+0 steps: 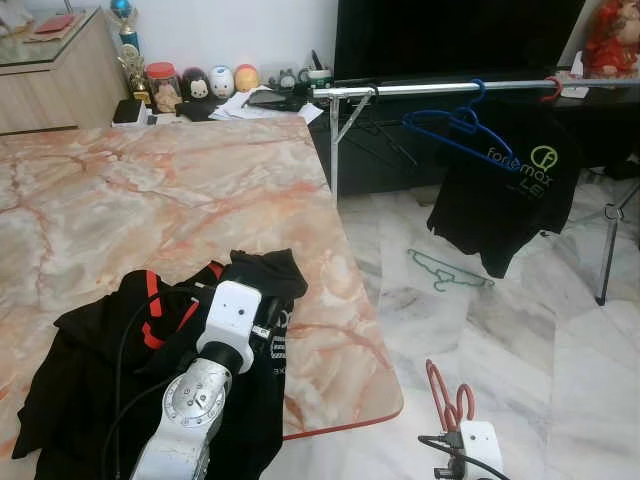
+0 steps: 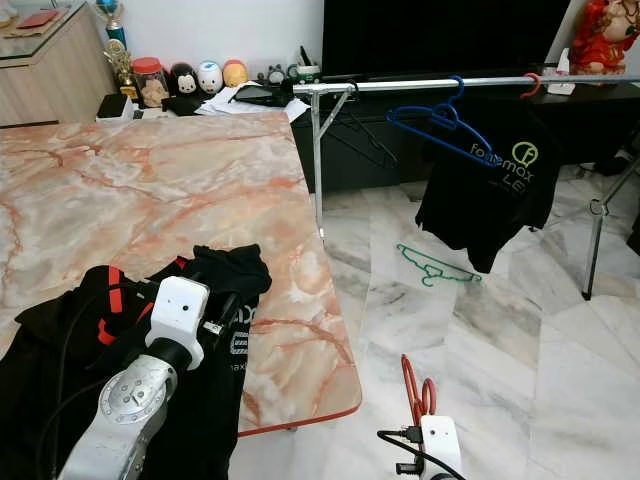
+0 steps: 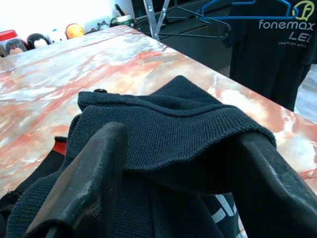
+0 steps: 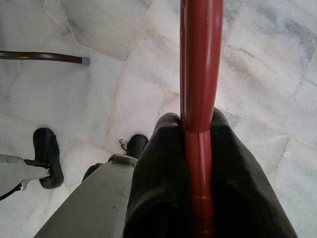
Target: Hang hanger
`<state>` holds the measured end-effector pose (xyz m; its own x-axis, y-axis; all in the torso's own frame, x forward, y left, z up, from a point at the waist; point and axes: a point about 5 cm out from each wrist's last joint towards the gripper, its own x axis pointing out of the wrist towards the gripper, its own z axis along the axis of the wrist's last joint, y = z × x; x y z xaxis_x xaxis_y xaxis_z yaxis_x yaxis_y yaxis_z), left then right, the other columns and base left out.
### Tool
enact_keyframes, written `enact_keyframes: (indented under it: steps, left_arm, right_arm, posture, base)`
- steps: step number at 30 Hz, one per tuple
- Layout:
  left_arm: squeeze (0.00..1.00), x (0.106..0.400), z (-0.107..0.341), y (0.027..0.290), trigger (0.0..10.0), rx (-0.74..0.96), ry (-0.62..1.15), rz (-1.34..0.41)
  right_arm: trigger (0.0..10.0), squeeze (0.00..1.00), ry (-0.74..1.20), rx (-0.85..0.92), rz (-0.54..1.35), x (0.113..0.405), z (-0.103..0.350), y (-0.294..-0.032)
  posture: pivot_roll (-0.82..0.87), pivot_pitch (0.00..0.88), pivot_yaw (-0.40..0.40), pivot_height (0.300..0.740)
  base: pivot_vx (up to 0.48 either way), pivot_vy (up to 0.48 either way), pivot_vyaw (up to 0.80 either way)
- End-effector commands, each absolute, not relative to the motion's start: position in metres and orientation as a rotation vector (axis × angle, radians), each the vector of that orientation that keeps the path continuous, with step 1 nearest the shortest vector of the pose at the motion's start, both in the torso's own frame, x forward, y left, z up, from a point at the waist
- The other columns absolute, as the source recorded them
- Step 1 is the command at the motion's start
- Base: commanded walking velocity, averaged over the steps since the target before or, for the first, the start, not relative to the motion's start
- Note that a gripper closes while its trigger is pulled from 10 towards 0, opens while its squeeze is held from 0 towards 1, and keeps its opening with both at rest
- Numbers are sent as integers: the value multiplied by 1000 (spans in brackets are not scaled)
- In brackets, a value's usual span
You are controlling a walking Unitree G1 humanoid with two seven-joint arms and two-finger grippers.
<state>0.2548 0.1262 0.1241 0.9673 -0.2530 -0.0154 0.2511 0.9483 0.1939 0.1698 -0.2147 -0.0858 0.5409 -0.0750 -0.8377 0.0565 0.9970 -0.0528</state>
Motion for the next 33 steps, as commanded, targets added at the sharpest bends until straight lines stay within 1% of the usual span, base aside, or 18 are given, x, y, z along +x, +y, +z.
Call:
enact_keyframes:
  steps: [1,33]
  left_arm:
    - [0,255,131,123,10000,188,-41,-271]
    - [0,256,131,123,10000,198,-42,-274]
  right_arm:
    - [10000,0,988,-30,-80,173,-84,-218]
    - [10000,0,989,-32,-78,173,-84,-217]
  posture:
    - [35,0,-62,740]
    - [35,0,-62,740]
  base:
    - [0,0,0]
    - [-256,0,0]
